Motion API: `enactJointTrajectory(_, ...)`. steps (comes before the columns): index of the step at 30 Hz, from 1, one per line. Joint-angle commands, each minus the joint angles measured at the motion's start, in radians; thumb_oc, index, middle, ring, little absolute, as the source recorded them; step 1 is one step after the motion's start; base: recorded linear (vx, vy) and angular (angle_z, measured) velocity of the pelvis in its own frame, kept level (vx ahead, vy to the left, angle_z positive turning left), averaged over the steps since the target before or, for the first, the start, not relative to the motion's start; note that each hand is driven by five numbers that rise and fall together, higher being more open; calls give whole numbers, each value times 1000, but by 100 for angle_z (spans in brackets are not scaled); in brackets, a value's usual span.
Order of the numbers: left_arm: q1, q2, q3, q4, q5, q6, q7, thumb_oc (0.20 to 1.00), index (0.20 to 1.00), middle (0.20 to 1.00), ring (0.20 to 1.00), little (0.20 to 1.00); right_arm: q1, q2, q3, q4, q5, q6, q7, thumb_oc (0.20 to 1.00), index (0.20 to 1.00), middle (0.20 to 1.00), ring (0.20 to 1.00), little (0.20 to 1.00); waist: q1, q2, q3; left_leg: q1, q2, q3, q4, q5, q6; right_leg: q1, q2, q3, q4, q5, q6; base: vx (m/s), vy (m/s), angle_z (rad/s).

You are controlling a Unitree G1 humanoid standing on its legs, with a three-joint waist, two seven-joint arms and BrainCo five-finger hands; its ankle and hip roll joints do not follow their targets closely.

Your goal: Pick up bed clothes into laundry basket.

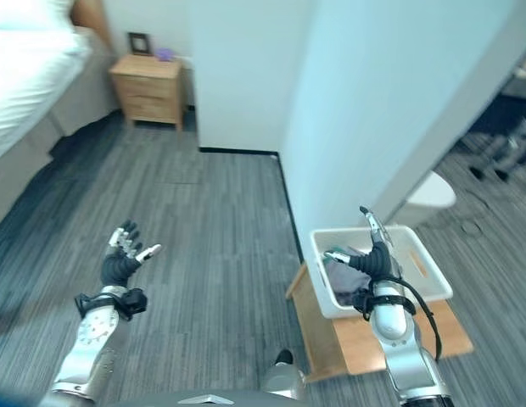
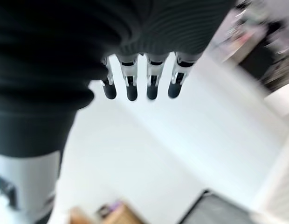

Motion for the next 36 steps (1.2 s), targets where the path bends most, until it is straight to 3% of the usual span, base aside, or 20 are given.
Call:
enactJointTrajectory(1,-65,35,28,-125,-3,-45,-40,1000,1000,1000,1000,1000,-88,-24,-30,-60,51,-50,4,1000,1000,1000,1000,1000,-53,46,68,147,-18,-64,-292,53,-11,-71,119,164,-58,-216,94,-65,210,159)
enactJointTrajectory(3,-57,52,29,-138,-12,-38,-59,1000,1000,1000,1000,1000,-80,-7,-25,-64,58,-42,18,1000,1000,1000,1000,1000,-31,68,84,95,-73,-188,-338,77,15,-37,171,324,-45,-288,80,6,316,161)
enactJointTrajectory(7,-59,66,40,-146,26,-31,-61,1000,1000,1000,1000,1000,-86,15,-11,-59,91,-49,30,1000,1000,1000,1000,1000,7,97,92,17,-176,-405,-350,93,58,30,268,468,8,-399,31,89,182,323)
enactJointTrajectory(9,-60,56,46,-140,35,-30,-55,1000,1000,1000,1000,1000,-108,8,5,-38,92,-50,28,1000,1000,1000,1000,1000,33,102,100,-2,-215,-478,-352,113,71,44,310,518,4,-410,3,107,38,266)
enactJointTrajectory(10,-66,46,47,-131,37,-26,-49,1000,1000,1000,1000,1000,-126,2,14,-26,96,-48,26,1000,1000,1000,1000,1000,50,105,111,-20,-245,-550,-349,124,73,51,352,574,-6,-430,-19,135,-4,211)
enactJointTrajectory(12,-63,42,51,-129,36,-26,-48,1000,1000,1000,1000,1000,-133,0,15,-27,102,-45,25,1000,1000,1000,1000,1000,50,109,110,-17,-259,-587,-351,116,76,43,374,605,-5,-436,-26,137,-31,198)
enactJointTrajectory(15,-64,25,42,-112,17,-33,-41,1000,1000,1000,1000,1000,-151,-10,17,-28,124,-45,16,1000,1000,1000,1000,1000,37,99,119,-11,-306,-715,-344,116,86,1,470,789,-21,-405,-33,159,-91,172)
enactJointTrajectory(16,-68,24,37,-107,10,-36,-40,1000,1000,1000,1000,1000,-165,-15,27,-25,137,-47,17,1000,1000,1000,1000,1000,34,93,119,-2,-318,-740,-344,107,89,-15,488,815,-28,-382,-36,94,-84,186)
enactJointTrajectory(19,-90,36,31,-92,29,-30,-40,1000,1000,1000,1000,1000,-186,-14,40,-13,153,-46,22,1000,1000,1000,1000,1000,28,73,111,-2,-329,-732,-324,89,99,22,432,770,-85,-353,-47,90,-97,190)
enactJointTrajectory(29,-55,11,6,-79,18,-18,-51,1000,1000,1000,1000,1000,-123,-15,7,-22,193,-36,49,1000,1000,1000,1000,1000,30,94,42,53,-281,-721,-337,66,71,89,403,699,-166,-358,-65,144,-90,7)
enactJointTrajectory(31,-73,6,-14,-86,16,-19,-59,1000,1000,1000,1000,1000,-97,-8,-15,-12,199,-33,40,1000,1000,1000,1000,1000,19,87,50,24,-283,-649,-272,62,59,100,370,648,-198,-343,-55,58,-43,9)
enactJointTrajectory(32,-74,6,-15,-86,16,-19,-59,1000,1000,1000,1000,1000,-96,-8,-16,-12,199,-33,40,1000,1000,1000,1000,1000,19,86,50,19,-284,-650,-262,57,59,102,368,647,-202,-342,-54,21,-19,22)
enactJointTrajectory(33,-81,-2,-28,-102,14,-17,-62,1000,1000,1000,1000,1000,-82,3,-28,-15,207,-32,22,1000,1000,1000,1000,1000,7,74,62,-38,-293,-517,-188,49,62,124,334,613,-242,-325,-42,22,9,26)
enactJointTrajectory(34,-74,-6,-29,-109,22,-13,-71,1000,1000,1000,1000,1000,-63,11,-35,-21,198,-30,24,1000,1000,1000,1000,1000,8,78,59,-35,-285,-471,-200,33,72,127,331,612,-250,-322,-36,65,18,27)
enactJointTrajectory(36,-37,-9,-33,-120,52,-7,-90,1000,1000,1000,1000,1000,-28,22,-31,-26,181,-33,34,1000,1000,1000,1000,1000,16,98,50,-5,-285,-484,-264,37,95,124,341,613,-241,-326,-37,106,14,20)
